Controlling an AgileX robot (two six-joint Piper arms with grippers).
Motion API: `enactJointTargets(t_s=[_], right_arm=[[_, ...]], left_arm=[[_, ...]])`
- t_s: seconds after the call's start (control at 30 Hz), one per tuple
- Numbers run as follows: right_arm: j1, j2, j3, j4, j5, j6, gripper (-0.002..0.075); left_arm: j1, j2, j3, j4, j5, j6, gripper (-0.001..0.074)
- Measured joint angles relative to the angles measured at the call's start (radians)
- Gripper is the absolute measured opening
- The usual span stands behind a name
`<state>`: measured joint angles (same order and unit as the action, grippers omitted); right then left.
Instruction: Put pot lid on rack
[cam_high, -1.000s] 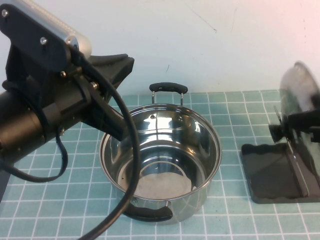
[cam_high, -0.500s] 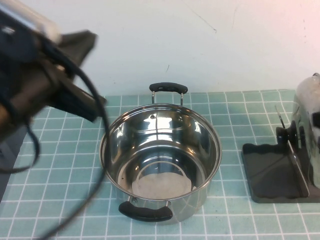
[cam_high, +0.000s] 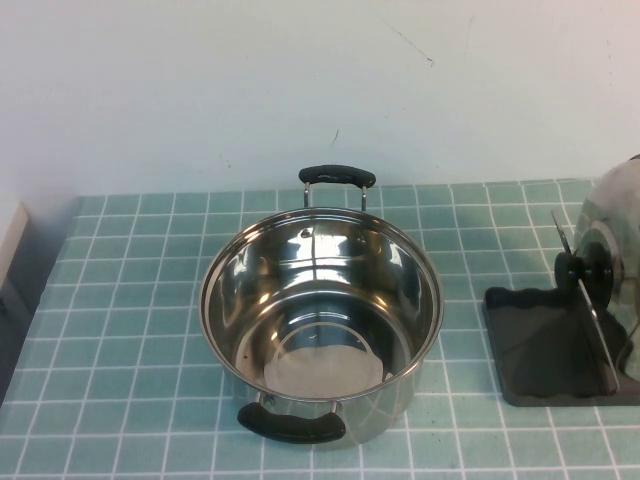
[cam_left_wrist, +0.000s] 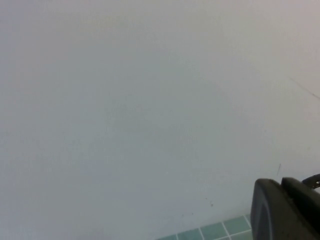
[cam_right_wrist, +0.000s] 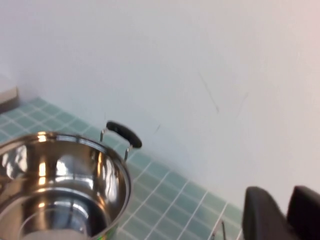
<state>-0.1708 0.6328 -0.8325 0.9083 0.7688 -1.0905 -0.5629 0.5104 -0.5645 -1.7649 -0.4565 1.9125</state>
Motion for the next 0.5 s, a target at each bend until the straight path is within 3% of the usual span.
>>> enactJointTargets(t_s=[0.17,0.5], right_arm=[[0.0,-0.208,0.055,0.01,0.0,0.0,0.0029],[0.0,-0.536,0.162,0.07,-0.064,0.002,-0.0001]], left_arm=[[0.0,-0.205,0.177,0.0,0.074,-0.108,-0.0001],[0.0,-0.426,0.413,0.0,0.12,-0.129,-0.0001]])
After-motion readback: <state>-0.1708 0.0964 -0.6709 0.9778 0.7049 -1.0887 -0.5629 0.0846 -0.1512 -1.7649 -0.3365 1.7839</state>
